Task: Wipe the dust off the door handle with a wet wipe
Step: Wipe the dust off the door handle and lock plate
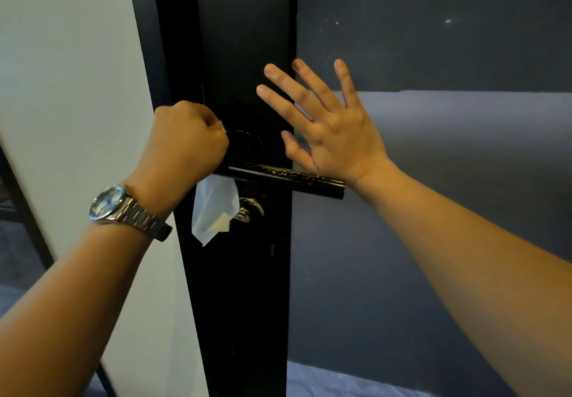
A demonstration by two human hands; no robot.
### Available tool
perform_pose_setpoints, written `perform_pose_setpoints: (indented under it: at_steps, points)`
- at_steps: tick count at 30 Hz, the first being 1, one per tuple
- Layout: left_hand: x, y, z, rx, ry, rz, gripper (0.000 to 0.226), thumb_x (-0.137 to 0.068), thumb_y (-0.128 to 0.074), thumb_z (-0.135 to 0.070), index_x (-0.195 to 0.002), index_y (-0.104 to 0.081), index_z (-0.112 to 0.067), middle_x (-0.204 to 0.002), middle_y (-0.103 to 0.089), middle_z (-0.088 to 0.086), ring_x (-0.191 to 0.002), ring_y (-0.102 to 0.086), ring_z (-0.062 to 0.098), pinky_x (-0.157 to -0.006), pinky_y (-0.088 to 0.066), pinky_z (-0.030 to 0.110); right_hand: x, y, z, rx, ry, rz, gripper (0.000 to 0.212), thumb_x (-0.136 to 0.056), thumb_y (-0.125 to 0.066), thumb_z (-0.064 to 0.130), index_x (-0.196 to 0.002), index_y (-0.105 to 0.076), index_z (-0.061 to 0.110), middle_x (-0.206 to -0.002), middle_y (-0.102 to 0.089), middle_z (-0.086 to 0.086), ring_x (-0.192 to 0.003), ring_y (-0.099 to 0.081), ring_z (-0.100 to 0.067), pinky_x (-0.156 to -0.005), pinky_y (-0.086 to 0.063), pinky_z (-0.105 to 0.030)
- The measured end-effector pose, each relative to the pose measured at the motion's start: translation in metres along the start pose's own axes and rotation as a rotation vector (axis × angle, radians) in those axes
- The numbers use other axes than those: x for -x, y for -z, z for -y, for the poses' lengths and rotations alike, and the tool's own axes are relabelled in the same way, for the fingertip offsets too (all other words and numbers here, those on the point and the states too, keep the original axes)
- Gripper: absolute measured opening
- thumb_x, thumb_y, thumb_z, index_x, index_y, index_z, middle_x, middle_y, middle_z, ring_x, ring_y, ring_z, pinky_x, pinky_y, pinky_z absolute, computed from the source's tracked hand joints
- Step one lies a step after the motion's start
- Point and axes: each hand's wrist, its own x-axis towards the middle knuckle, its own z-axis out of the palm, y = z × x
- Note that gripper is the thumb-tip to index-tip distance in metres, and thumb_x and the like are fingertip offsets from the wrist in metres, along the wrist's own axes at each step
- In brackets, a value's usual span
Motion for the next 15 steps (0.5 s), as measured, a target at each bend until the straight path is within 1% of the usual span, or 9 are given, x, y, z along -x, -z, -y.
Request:
perform_pose_setpoints:
  at_steps: [3, 4, 5, 7, 8, 10, 11, 13, 15]
  points:
    - [0.003, 0.002, -0.008, -0.004, -0.139, -0.004, 0.024, -0.092, -0.047, -0.013, -0.105, -0.065, -0.005, -0.091, -0.058, 0.004, -0.077, -0.049, 0.012, -0.063, -0.032, 0.009, 0.000, 0.000, 0.000, 0.004, -0.001, -0.001, 0.051, -0.094, -0.039, 0.036, -0.143, -0.040, 0.019, -0.148, -0.040, -0.005, -0.136, -0.038, -0.028, -0.109, -0.024, -0.057]
    - [0.004, 0.002, -0.010, -0.001, -0.178, -0.009, 0.024, -0.092, -0.047, -0.013, -0.106, -0.065, -0.006, -0.095, -0.058, 0.003, -0.080, -0.049, 0.011, -0.067, -0.033, 0.009, 0.000, 0.000, -0.001, 0.005, -0.002, -0.002, 0.051, -0.094, -0.039, 0.036, -0.143, -0.040, 0.019, -0.148, -0.039, -0.005, -0.136, -0.038, -0.028, -0.109, -0.023, -0.057]
    - [0.005, 0.002, -0.010, 0.005, -0.187, -0.019, 0.024, -0.092, -0.048, -0.014, -0.106, -0.065, -0.006, -0.095, -0.058, 0.001, -0.078, -0.049, 0.009, -0.067, -0.032, 0.008, 0.000, 0.000, -0.001, 0.006, -0.003, -0.003, 0.051, -0.094, -0.038, 0.035, -0.143, -0.040, 0.019, -0.148, -0.039, -0.005, -0.136, -0.038, -0.028, -0.109, -0.023, -0.057]
    - [0.003, 0.002, -0.006, 0.002, -0.109, -0.023, 0.025, -0.092, -0.047, -0.016, -0.105, -0.065, -0.005, -0.088, -0.058, 0.000, -0.062, -0.047, 0.007, -0.058, -0.032, 0.006, 0.000, 0.000, -0.001, 0.002, -0.004, -0.004, 0.051, -0.094, -0.038, 0.035, -0.143, -0.040, 0.020, -0.148, -0.039, -0.005, -0.136, -0.038, -0.028, -0.109, -0.022, -0.057]
    - [0.001, 0.002, -0.004, -0.017, -0.052, -0.008, 0.024, -0.091, -0.046, -0.015, -0.102, -0.065, -0.003, -0.080, -0.058, 0.002, -0.057, -0.045, 0.007, -0.053, -0.031, 0.009, -0.001, 0.000, -0.001, -0.001, -0.004, -0.003, 0.051, -0.094, -0.039, 0.035, -0.143, -0.040, 0.020, -0.149, -0.039, -0.005, -0.136, -0.038, -0.028, -0.110, -0.022, -0.056]
    - [-0.004, 0.001, -0.002, -0.072, 0.033, 0.035, 0.023, -0.090, -0.046, -0.012, -0.096, -0.064, 0.001, -0.065, -0.051, 0.003, -0.053, -0.042, 0.009, -0.049, -0.030, 0.014, 0.000, 0.000, 0.000, -0.003, -0.005, 0.004, 0.051, -0.094, -0.039, 0.035, -0.143, -0.040, 0.020, -0.149, -0.038, -0.005, -0.137, -0.037, -0.028, -0.110, -0.022, -0.056]
    - [-0.006, 0.000, -0.004, -0.101, 0.045, 0.045, 0.023, -0.089, -0.046, -0.012, -0.095, -0.063, 0.002, -0.064, -0.049, 0.003, -0.052, -0.042, 0.011, -0.048, -0.030, 0.015, 0.000, -0.001, -0.001, 0.000, -0.005, 0.004, 0.052, -0.094, -0.039, 0.035, -0.143, -0.039, 0.020, -0.149, -0.038, -0.005, -0.137, -0.037, -0.028, -0.110, -0.022, -0.056]
    - [-0.005, 0.000, -0.010, -0.117, 0.005, 0.038, 0.023, -0.090, -0.046, -0.012, -0.098, -0.062, 0.002, -0.074, -0.056, 0.010, -0.057, -0.045, 0.015, -0.054, -0.034, 0.019, 0.000, -0.001, -0.001, 0.002, -0.002, 0.004, 0.052, -0.095, -0.038, 0.036, -0.144, -0.039, 0.019, -0.149, -0.038, -0.005, -0.137, -0.037, -0.029, -0.109, -0.023, -0.057]
    - [-0.001, 0.000, -0.014, -0.084, -0.114, 0.013, 0.024, -0.091, -0.046, -0.012, -0.104, -0.063, -0.001, -0.094, -0.061, 0.015, -0.073, -0.048, 0.017, -0.068, -0.035, 0.022, 0.000, -0.001, 0.000, 0.006, 0.000, 0.005, 0.052, -0.095, -0.038, 0.036, -0.144, -0.039, 0.019, -0.149, -0.039, -0.005, -0.136, -0.037, -0.029, -0.109, -0.023, -0.057]
